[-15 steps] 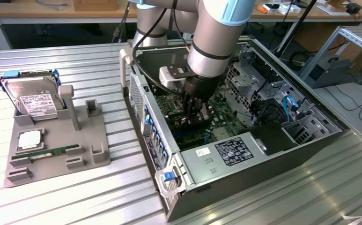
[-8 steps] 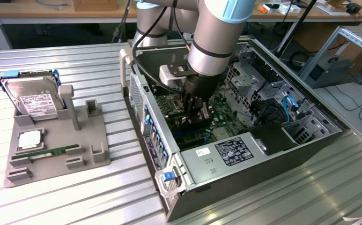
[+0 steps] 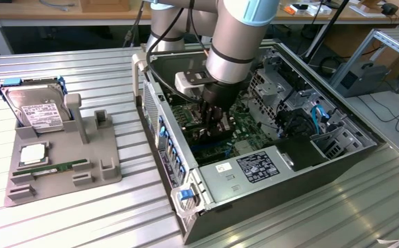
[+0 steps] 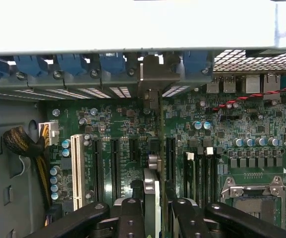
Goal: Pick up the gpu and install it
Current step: 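Insert the gpu into the slot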
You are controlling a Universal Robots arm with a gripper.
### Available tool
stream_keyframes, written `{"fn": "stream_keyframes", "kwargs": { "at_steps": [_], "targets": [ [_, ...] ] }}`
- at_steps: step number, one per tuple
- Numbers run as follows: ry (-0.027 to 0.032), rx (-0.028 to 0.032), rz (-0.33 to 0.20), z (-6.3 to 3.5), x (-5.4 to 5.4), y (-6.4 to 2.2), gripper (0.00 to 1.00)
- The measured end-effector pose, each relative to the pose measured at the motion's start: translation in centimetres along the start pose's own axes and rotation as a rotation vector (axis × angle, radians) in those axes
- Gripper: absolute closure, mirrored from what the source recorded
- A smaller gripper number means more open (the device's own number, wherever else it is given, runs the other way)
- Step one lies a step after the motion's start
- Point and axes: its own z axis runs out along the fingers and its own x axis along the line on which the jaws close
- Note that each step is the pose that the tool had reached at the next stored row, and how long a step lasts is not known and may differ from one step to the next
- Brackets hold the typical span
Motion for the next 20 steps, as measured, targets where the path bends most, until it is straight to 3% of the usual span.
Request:
{"fn": "stream_keyframes", "kwargs": {
  "at_steps": [5,7,9,20],
  "targets": [
    [-0.0010,0.0003,0.000,0.16,-0.06,-0.01,0.73],
    [-0.0026,0.0062,0.000,-0.03,-0.06,0.02,0.73],
    [-0.0013,0.0079,0.000,-0.21,-0.05,0.04,0.73],
    [-0.0011,0.0079,0.007,0.06,0.11,0.22,0.73]
  ]
}}
